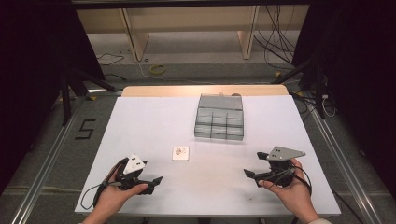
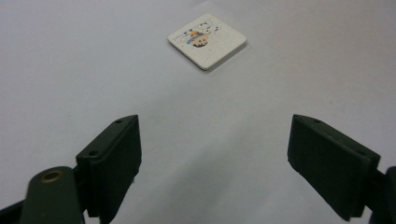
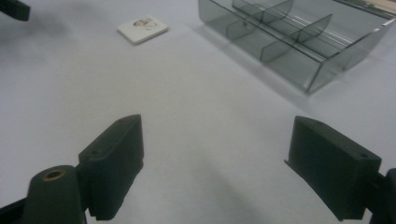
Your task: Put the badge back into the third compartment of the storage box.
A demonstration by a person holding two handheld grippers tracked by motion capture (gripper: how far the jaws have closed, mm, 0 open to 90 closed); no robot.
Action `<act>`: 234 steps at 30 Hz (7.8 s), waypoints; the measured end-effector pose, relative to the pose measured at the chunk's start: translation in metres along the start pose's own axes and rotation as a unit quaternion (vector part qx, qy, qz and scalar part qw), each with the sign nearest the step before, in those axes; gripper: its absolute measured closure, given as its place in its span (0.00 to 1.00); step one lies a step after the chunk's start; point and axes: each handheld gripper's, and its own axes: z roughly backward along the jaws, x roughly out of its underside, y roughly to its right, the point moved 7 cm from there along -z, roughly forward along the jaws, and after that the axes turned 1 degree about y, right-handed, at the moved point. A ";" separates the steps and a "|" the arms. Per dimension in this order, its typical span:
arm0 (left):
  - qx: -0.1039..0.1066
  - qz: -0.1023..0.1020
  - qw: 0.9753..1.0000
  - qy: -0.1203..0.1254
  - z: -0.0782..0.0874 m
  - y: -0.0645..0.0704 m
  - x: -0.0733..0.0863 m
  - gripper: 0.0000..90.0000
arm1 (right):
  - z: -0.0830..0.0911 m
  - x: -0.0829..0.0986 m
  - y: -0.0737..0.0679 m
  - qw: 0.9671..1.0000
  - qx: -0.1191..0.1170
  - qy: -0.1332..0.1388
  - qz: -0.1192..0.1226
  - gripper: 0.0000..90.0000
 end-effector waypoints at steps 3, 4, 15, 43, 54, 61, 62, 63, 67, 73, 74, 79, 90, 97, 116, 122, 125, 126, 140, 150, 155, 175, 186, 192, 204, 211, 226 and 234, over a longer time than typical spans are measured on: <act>-0.002 -0.002 1.000 0.001 0.000 0.000 -0.001 0.19 | -0.003 -0.001 -0.004 1.000 -0.008 -0.005 0.005 0.19; 0.000 -0.006 1.000 -0.001 0.001 0.001 -0.001 0.19 | -0.005 -0.002 -0.005 1.000 -0.008 -0.008 0.010 0.19; 0.003 -0.006 1.000 0.000 0.000 0.002 -0.001 0.19 | -0.031 -0.016 -0.028 0.994 -0.046 -0.061 0.079 0.19; 0.005 -0.008 1.000 -0.002 0.000 0.003 0.000 0.19 | -0.153 -0.086 -0.089 0.967 -0.102 -0.123 0.198 0.20; 0.006 -0.009 1.000 -0.002 0.000 0.003 0.000 0.19 | -0.197 -0.098 -0.086 0.965 -0.102 -0.144 0.194 0.20; 0.007 -0.008 1.000 -0.001 0.000 0.003 0.000 0.19 | -0.217 -0.101 -0.082 0.967 -0.108 -0.151 0.173 0.21; 0.007 -0.009 1.000 -0.001 0.000 0.003 0.000 0.19 | -0.218 -0.100 -0.082 0.967 -0.111 -0.154 0.173 0.21; 0.007 -0.009 1.000 -0.001 0.000 0.003 0.000 0.19 | -0.220 -0.099 -0.081 0.965 -0.114 -0.157 0.174 0.21; 0.007 -0.009 1.000 -0.002 0.000 0.003 0.000 0.19 | -0.225 -0.095 -0.081 0.964 -0.119 -0.167 0.168 0.22; 0.006 -0.009 1.000 -0.001 0.000 0.003 0.000 0.19 | -0.228 -0.093 -0.077 0.965 -0.133 -0.167 0.153 0.29; 0.007 -0.008 1.000 -0.002 -0.001 0.003 0.000 0.19 | -0.228 -0.093 -0.076 0.966 -0.130 -0.165 0.153 0.29; 0.006 -0.010 1.000 -0.001 0.000 0.003 0.000 0.19 | -0.226 -0.093 -0.078 0.965 -0.128 -0.165 0.157 0.38; 0.006 -0.009 1.000 -0.001 0.000 0.003 0.000 0.19 | -0.224 -0.094 -0.079 0.967 -0.116 -0.161 0.160 0.38; 0.006 -0.010 1.000 -0.001 0.000 0.003 0.000 0.19 | -0.219 -0.099 -0.083 0.967 -0.109 -0.149 0.173 0.38; 0.004 -0.008 1.000 0.000 0.001 0.002 0.000 0.19 | -0.177 -0.116 -0.054 0.976 -0.065 -0.115 0.175 0.38; 0.004 -0.008 1.000 -0.001 0.001 0.002 0.000 0.19 | -0.163 -0.119 -0.037 0.979 -0.047 -0.107 0.169 0.38; 0.005 -0.007 1.000 -0.001 0.000 0.002 0.000 0.19 | -0.154 -0.122 -0.026 0.981 -0.033 -0.101 0.165 0.38; 0.004 -0.006 1.000 0.000 0.000 0.003 0.000 0.19 | -0.154 -0.122 -0.026 0.981 -0.033 -0.101 0.165 0.38; 0.004 -0.005 1.000 0.000 0.000 0.003 0.000 0.19 | -0.129 -0.124 0.010 0.985 0.007 -0.098 0.142 0.38; 0.003 -0.005 1.000 0.000 0.000 0.002 0.000 0.19 | -0.123 -0.125 0.025 0.986 0.025 -0.099 0.134 0.38; 0.003 -0.007 1.000 -0.001 0.000 0.002 0.000 0.19 | -0.119 -0.124 0.037 0.986 0.040 -0.103 0.127 0.38; 0.004 -0.007 1.000 -0.003 0.001 0.002 0.000 0.19 | -0.108 -0.118 0.081 0.981 0.097 -0.133 0.104 0.38; 0.003 -0.005 1.000 -0.001 0.000 0.002 0.000 0.19 | -0.108 -0.109 0.097 0.976 0.114 -0.160 0.093 0.38; 0.003 -0.007 1.000 -0.002 0.000 0.001 0.000 0.19 | -0.112 -0.108 0.103 0.975 0.120 -0.169 0.086 0.38; 0.003 -0.005 1.000 -0.001 0.000 0.002 0.000 0.19 | -0.123 -0.104 0.111 0.974 0.119 -0.181 0.070 0.38; 0.003 -0.005 1.000 -0.001 0.000 0.002 0.000 0.19 | -0.128 -0.106 0.115 0.975 0.124 -0.174 0.056 0.37; 0.002 -0.006 1.000 0.003 0.000 0.002 -0.001 0.19 | -0.119 -0.111 0.105 0.978 0.115 -0.165 0.061 0.89; 0.003 -0.007 1.000 0.001 0.000 0.002 -0.001 0.19 | -0.115 -0.111 0.098 0.980 0.110 -0.155 0.061 0.85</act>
